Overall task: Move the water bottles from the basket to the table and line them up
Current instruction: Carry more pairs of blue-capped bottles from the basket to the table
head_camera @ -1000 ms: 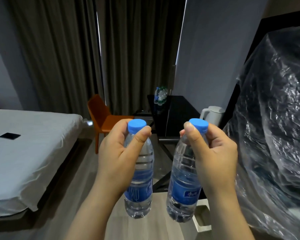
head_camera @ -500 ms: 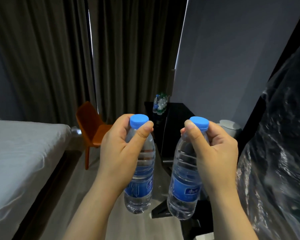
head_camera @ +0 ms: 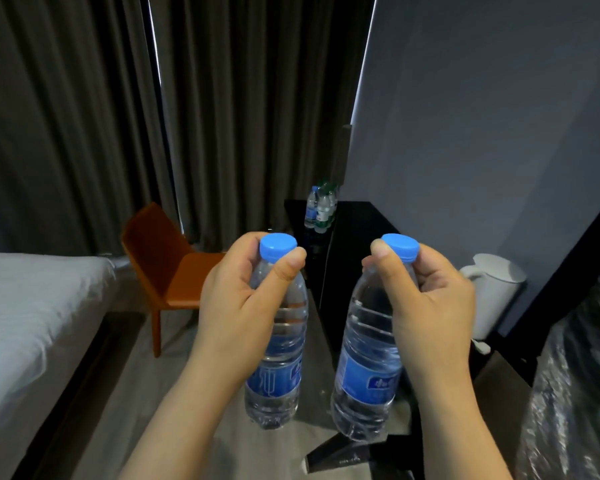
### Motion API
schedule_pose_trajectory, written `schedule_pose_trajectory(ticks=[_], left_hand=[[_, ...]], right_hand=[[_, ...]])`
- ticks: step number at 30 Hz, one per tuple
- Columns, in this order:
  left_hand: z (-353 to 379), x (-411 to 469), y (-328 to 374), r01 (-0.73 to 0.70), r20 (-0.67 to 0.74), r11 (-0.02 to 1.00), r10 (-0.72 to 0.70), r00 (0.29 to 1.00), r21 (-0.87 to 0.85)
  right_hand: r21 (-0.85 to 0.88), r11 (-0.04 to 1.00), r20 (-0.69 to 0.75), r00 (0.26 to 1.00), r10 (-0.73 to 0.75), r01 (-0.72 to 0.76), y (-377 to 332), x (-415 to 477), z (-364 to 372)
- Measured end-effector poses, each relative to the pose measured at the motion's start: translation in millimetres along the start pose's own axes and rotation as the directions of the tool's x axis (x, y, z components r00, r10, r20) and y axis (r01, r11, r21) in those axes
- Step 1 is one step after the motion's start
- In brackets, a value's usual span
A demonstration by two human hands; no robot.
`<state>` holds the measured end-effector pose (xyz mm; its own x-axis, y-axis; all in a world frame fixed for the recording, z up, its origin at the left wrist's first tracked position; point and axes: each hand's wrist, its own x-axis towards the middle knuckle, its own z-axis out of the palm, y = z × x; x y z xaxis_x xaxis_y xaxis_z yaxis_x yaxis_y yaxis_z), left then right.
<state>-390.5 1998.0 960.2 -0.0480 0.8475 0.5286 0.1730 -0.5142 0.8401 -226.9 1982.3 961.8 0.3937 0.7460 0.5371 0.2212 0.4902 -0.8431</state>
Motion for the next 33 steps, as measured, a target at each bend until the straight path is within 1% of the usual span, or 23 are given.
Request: schedule_pose_trajectory(ticks=[7, 10, 13, 17, 22, 27, 31, 33], left_hand=[[36.5, 95.3, -50.4, -0.011, -0.034, 1.000, 0.012, 0.999, 0.021], [49.1, 128.0, -71.5, 0.007, -0.051, 1.000, -0.007, 0.999, -0.013], [58.8, 155.7, -93.7, 0.032, -0.016, 0.999, -0.032, 0.999, 0.006], [68.2, 198.3, -127.5, 0.073, -0.003, 0.997, -0.073, 0.997, -0.029], [72.6, 264.6, -182.1, 0.053, 0.015, 0.998, -0.053, 0.998, 0.014], [72.1, 340.7, -233.8, 0.054, 0.093, 0.998, -0.050, 0.994, -0.039], [71.3, 395.9, -267.9, 0.087, 0.197, 0.993, -0.071, 0.978, -0.075], [73.2, 414.8, -284.2, 0.080, 0.222, 0.994, -0.061, 0.973, -0.078]], right_hand=[[0.049, 0.999, 0.014, 1.000, -0.019, 0.018, 59.6, 102.9, 33.2], [0.052, 0.999, 0.017, 1.000, -0.014, 0.013, 82.4, 139.8, 45.7], [0.040, 0.999, 0.027, 1.000, 0.008, -0.009, 106.5, 167.1, 57.9], [0.046, 0.998, 0.026, 0.999, 0.031, -0.032, 137.5, 201.5, 81.7], [0.005, 0.999, -0.011, 0.999, 0.032, -0.031, 178.3, 246.8, 120.9], [-0.065, 0.996, -0.084, 0.995, 0.053, -0.059, 211.2, 297.3, 166.7], [-0.092, 0.994, -0.165, 0.985, 0.041, -0.057, 230.3, 331.7, 196.4], [-0.122, 0.991, -0.172, 0.985, 0.029, -0.051, 241.8, 343.5, 208.2]])
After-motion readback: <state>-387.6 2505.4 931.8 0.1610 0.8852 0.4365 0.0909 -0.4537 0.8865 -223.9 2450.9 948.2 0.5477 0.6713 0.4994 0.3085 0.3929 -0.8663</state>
